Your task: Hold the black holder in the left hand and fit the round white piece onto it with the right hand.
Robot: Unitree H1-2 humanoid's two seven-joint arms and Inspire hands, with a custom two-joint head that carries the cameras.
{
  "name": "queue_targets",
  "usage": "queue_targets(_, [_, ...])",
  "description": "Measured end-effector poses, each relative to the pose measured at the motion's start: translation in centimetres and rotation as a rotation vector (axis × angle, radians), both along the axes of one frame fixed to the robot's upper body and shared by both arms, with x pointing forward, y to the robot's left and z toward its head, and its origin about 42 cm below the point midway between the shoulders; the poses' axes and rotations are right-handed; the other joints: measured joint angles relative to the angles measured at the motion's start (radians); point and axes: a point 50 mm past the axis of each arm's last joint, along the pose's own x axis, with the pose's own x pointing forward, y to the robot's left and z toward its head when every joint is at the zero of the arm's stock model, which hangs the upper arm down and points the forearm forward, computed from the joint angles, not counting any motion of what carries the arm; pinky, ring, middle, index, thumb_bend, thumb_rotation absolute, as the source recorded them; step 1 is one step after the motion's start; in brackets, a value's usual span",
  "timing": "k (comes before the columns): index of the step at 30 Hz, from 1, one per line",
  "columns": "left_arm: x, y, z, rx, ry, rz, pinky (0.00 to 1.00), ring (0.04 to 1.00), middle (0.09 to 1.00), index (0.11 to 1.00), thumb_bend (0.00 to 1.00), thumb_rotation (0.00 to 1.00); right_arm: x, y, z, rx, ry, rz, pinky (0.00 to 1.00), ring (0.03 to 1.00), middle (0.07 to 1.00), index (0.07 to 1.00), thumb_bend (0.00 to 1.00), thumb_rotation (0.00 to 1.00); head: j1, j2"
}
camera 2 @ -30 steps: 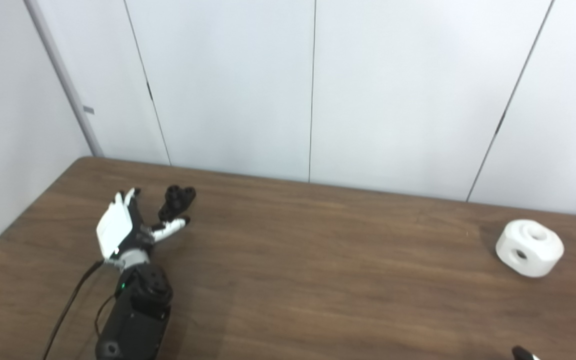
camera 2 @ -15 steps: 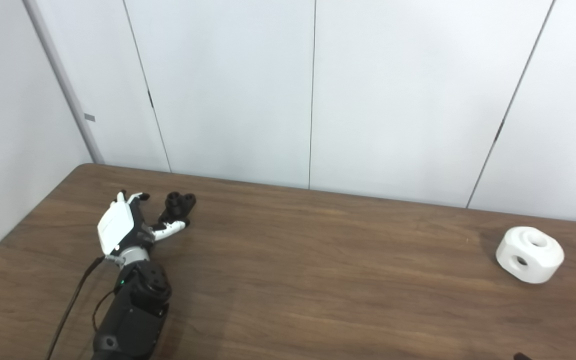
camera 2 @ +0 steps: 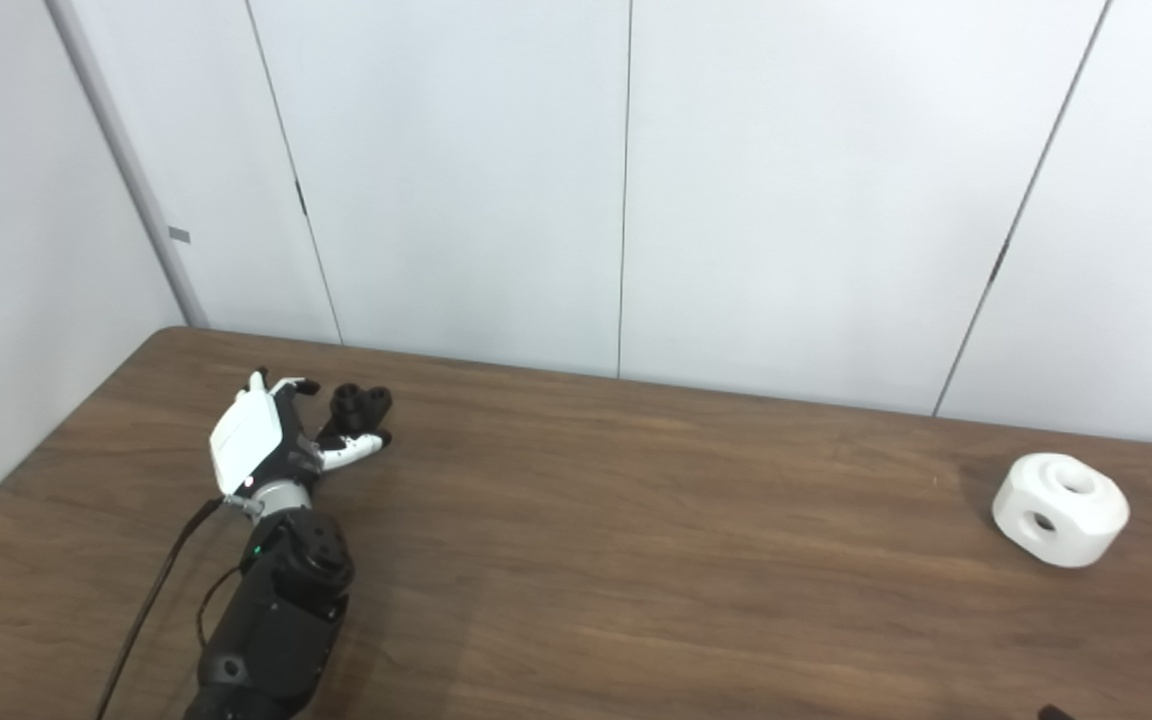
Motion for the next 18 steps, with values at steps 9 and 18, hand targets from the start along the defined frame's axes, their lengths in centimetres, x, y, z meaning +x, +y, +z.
queue_targets(9, [0.0, -0.1, -0.2, 0.000, 0.008, -0.005, 1.00, 1.000, 1.000, 0.766, 0.94, 0.26, 0.0, -1.2, 0.2, 0.016, 0.009, 0.009, 0.87, 0.885, 0.894, 0.841, 0.13, 1.00, -0.002, 0.005])
queue_targets(18, [-0.2, 0.0, -0.9, -0.001, 0.032, 0.001, 1.00, 1.000, 1.000, 0.753, 0.93, 0.24, 0.1, -2.4, 0.6, 0.025, 0.013, -0.025, 0.83, 0.868, 0.883, 0.833, 0.19, 0.97, -0.002, 0.009])
